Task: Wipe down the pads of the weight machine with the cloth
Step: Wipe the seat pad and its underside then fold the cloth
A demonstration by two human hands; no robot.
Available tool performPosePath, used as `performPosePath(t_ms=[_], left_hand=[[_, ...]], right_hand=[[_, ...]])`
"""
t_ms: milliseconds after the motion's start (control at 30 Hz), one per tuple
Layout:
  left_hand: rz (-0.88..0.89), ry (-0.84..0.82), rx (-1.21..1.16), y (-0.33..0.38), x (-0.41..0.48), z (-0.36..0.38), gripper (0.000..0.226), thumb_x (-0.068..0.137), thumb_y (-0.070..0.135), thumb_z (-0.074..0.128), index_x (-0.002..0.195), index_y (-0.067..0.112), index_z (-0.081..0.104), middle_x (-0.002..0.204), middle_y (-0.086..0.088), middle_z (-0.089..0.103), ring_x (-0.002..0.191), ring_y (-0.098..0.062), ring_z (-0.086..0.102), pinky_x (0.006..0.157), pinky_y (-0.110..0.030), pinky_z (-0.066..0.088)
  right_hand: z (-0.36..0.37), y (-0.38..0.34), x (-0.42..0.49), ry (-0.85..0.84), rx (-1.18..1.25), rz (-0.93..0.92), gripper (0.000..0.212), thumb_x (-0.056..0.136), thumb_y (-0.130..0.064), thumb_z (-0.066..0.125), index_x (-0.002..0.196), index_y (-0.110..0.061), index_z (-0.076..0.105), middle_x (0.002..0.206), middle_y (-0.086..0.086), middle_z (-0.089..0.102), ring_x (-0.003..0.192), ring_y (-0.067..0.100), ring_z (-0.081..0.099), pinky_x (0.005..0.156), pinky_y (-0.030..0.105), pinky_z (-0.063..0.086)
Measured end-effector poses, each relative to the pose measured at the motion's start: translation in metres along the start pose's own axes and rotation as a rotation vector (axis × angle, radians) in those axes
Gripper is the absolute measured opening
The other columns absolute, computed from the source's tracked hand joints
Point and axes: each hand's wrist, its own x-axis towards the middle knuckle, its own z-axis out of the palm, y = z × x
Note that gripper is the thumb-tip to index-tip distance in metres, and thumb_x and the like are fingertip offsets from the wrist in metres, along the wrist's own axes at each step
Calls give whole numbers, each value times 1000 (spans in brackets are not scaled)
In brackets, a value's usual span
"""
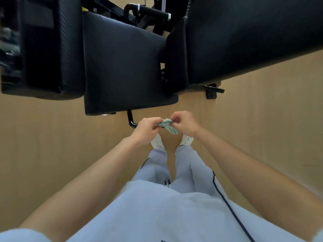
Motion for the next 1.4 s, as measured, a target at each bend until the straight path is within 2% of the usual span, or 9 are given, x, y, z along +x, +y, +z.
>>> performPosePath(t_ms=[133,233,400,533,700,833,1033,1300,1400], left_hand=[[-40,145,197,-22,8,-17,35,98,13,64,131,23,70,117,-4,77,101,-24,71,89,-36,57],[-59,252,283,-33,22,-32,24,92,22,73,115,24,76,103,1,78,92,-24,72,74,-34,55],[-23,339,426,-62,46,-39,19,82,21,79,99,17,71,93,-2,68,86,-25,65,61,-34,42],[-37,192,524,-102,44,-11,28,82,6,74,107,16,71,101,-6,65,96,-30,65,60,-36,45],[-49,38,571,-137,19,32,32,83,3,68,110,19,73,106,-7,66,104,-32,64,60,-40,52],[-126,-40,591,-135,5,44,33,90,18,66,122,27,69,117,-1,64,115,-26,60,72,-40,55],[-320,-422,489,-120,-6,39,34,94,41,61,127,33,65,126,5,70,115,-23,65,89,-35,54],[-280,-151,204,-56,-25,6,28,100,34,60,125,25,70,121,3,74,109,-17,69,94,-38,56],[-229,-12,68,-23,-25,-8,26,100,30,61,122,23,72,118,4,74,103,-13,68,86,-30,55]], right_hand=[[5,-3,24,49,-39,-41,12,88,-12,73,91,-24,70,83,-9,66,76,10,63,70,28,56],[8,-5,40,122,-7,-72,18,88,-10,73,90,-25,64,80,-12,61,74,8,60,67,24,50],[39,11,70,86,-73,-111,49,87,1,67,131,-18,62,86,-3,58,90,22,57,77,30,47],[80,30,80,-3,-235,-98,24,89,-4,65,110,-12,72,104,10,65,105,32,55,83,39,47],[115,54,57,-118,-279,-77,15,87,-7,66,101,-10,69,103,11,68,97,32,62,68,33,43],[123,62,39,-183,-269,8,18,90,-17,66,107,-15,68,104,8,70,94,31,65,71,38,52],[99,66,19,-448,-329,140,31,92,-23,60,122,-21,67,119,2,69,108,27,65,86,37,55],[25,63,-6,-217,-24,219,26,97,-9,60,121,-4,67,114,12,68,96,20,56,76,22,43],[-7,56,-16,-167,56,202,24,97,-6,57,119,-1,68,116,20,69,103,31,64,83,29,46]])
